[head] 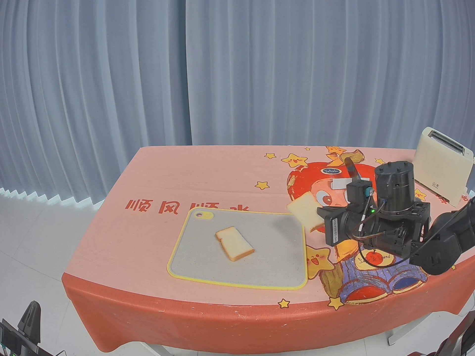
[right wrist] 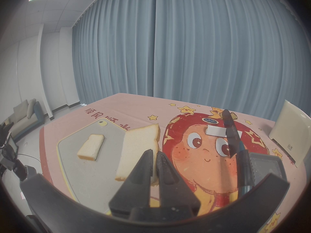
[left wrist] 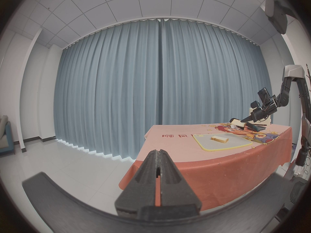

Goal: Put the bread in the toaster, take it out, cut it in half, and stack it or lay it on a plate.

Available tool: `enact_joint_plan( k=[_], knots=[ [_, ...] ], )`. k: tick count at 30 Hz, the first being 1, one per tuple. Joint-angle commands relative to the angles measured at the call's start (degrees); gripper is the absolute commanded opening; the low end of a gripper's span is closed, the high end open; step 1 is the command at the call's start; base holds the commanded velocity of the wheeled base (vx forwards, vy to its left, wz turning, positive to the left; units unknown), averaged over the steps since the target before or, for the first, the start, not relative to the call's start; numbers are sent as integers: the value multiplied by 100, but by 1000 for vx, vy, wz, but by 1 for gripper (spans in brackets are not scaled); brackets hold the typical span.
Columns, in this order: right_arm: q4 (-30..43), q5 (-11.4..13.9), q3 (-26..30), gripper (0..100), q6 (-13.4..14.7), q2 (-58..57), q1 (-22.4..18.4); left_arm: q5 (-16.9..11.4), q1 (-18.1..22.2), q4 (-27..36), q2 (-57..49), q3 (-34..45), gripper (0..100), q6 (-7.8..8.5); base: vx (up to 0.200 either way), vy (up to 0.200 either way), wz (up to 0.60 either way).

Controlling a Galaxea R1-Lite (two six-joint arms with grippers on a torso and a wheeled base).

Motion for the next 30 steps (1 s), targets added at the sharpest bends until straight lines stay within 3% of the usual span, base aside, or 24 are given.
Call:
enact_joint_plan(
  k=[1, 7, 15, 24, 30],
  knots=[
    [-68, 1, 286, 0, 17, -383, -34, 4, 5, -2, -93, 101, 0, -11, 0, 0, 0],
    [-613, 1, 1095, 0, 8, -849, -148, 4, 5, -2, -93, 101, 0, -2, 0, 0, 0],
    [-666, 1, 1244, 0, 34, -1244, -201, 4, 5, -2, -93, 101, 0, -2, 0, 0, 0],
    [-666, 53, 1868, 0, 52, -1719, -746, 4, 5, -2, -93, 101, 0, -11, 0, 0, 0],
    [-657, 115, 1859, 0, 131, -2123, -878, 13, 5, -2, -93, 101, 0, 7, 0, 0, 0]
  ],
)
